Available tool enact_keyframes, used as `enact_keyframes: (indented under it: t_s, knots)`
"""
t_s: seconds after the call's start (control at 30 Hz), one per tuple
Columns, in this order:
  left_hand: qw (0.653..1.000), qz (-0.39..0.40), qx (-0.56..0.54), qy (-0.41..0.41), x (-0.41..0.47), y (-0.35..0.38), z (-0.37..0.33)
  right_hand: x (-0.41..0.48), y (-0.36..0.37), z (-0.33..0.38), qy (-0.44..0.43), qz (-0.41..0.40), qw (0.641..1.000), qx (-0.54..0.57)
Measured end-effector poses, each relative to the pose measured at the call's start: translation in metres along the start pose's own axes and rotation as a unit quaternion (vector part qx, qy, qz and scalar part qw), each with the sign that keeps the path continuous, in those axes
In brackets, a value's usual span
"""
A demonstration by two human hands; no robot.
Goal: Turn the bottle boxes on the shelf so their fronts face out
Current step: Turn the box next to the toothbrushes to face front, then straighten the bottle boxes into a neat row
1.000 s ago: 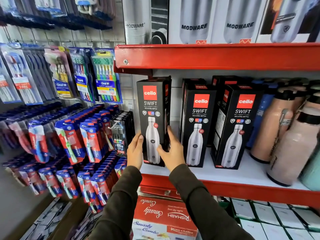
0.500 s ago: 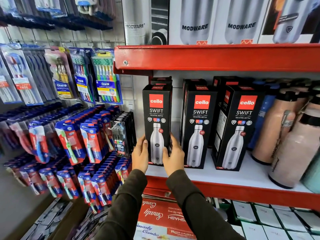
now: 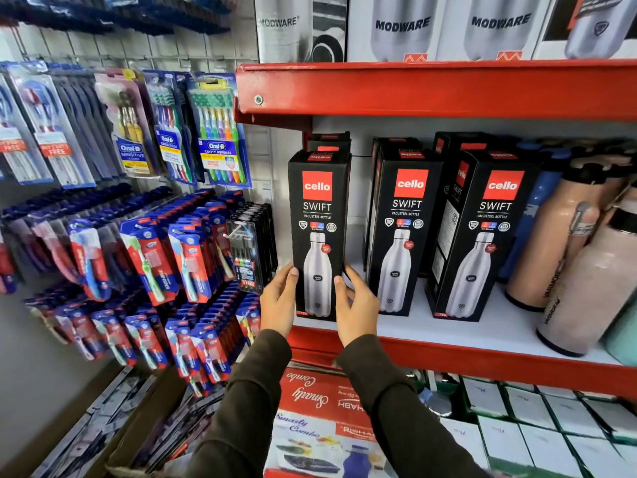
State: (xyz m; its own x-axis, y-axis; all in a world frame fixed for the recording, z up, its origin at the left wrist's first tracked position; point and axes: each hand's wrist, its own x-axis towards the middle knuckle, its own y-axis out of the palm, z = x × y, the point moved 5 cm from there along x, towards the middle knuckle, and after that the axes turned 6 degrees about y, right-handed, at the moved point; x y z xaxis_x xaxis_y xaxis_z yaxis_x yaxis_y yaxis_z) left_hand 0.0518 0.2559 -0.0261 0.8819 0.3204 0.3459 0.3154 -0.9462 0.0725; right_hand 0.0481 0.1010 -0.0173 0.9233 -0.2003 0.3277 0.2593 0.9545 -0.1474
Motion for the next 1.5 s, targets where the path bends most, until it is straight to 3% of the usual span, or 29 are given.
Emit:
enact_keyframes:
  t_s: [0.57, 0.63, 0.73, 0.8, 0.9, 1.03, 1.13, 1.27, 1.37, 1.5]
  knots:
    - [0.998, -0.043, 0.019, 0.030, -0.041, -0.013, -0.015, -0.038, -0.017, 0.006, -0.012, 0.013, 1.000, 0.003]
    - [0.994, -0.086, 0.032, 0.054, -0.046, -0.012, -0.017, -0.039, -0.022, 0.008, -0.018, 0.003, 1.000, 0.006]
    - [0.966, -0.236, 0.018, 0.100, -0.060, -0.012, -0.026, -0.033, -0.047, 0.015, -0.053, -0.063, 0.997, 0.003]
    - [0.953, -0.258, 0.030, 0.158, -0.070, 0.000, -0.037, -0.025, -0.071, 0.017, -0.058, -0.114, 0.992, 0.018]
    - [0.949, -0.199, 0.042, 0.240, -0.082, 0.038, -0.056, -0.009, -0.102, 0.011, -0.035, -0.151, 0.987, 0.041]
    - [0.944, -0.031, 0.049, 0.324, -0.084, 0.101, -0.072, 0.013, -0.112, -0.006, 0.024, -0.105, 0.994, 0.034]
    - [0.961, 0.020, 0.054, 0.272, -0.070, 0.136, -0.069, 0.029, -0.110, -0.013, 0.046, -0.053, 0.998, -0.004]
    - [0.994, 0.015, 0.020, 0.107, -0.038, 0.156, -0.054, 0.045, -0.110, -0.022, 0.106, -0.017, 0.994, -0.035]
    - [1.000, 0.020, 0.016, -0.014, -0.021, 0.160, -0.034, 0.050, -0.109, -0.025, 0.111, -0.007, 0.993, -0.048]
    - [0.999, 0.018, 0.012, -0.050, -0.021, 0.158, -0.023, 0.049, -0.111, -0.028, 0.102, -0.005, 0.993, -0.058]
